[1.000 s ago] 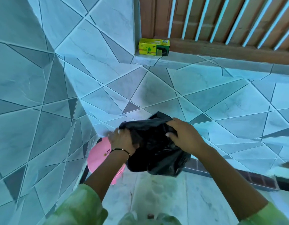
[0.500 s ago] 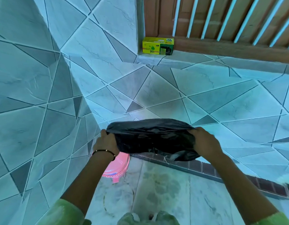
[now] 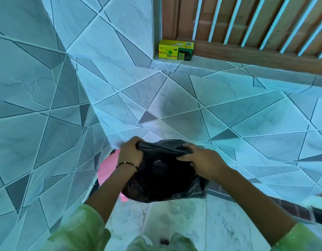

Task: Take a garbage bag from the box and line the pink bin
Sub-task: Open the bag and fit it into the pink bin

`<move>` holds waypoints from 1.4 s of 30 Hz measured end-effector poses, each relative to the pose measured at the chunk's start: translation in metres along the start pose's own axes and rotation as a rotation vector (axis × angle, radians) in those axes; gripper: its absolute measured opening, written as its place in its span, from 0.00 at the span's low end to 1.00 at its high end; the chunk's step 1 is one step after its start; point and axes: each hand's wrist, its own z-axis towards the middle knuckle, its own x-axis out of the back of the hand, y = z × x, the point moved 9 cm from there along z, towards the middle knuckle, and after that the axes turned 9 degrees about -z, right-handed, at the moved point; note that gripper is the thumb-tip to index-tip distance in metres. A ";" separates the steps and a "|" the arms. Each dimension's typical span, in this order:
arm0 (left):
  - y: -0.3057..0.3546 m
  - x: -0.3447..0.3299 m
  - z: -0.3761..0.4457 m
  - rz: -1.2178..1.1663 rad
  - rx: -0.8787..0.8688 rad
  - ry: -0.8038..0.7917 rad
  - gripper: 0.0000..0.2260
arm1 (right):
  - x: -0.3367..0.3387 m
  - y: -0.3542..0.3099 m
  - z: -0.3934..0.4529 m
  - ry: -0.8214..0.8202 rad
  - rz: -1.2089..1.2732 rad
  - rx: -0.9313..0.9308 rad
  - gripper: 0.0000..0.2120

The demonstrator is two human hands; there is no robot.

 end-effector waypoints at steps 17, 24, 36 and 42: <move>-0.042 0.073 -0.001 0.236 -0.019 0.166 0.12 | -0.003 0.109 -0.012 0.390 0.552 -0.658 0.07; -0.043 0.032 -0.016 0.592 -0.360 -0.256 0.09 | -0.009 0.082 0.012 0.158 0.248 -0.380 0.12; -0.062 0.043 -0.020 0.079 0.093 0.032 0.21 | -0.026 0.000 0.037 0.089 0.229 -0.200 0.16; -0.089 0.076 -0.014 0.138 0.108 0.052 0.17 | -0.012 0.007 0.065 0.185 0.407 -0.329 0.09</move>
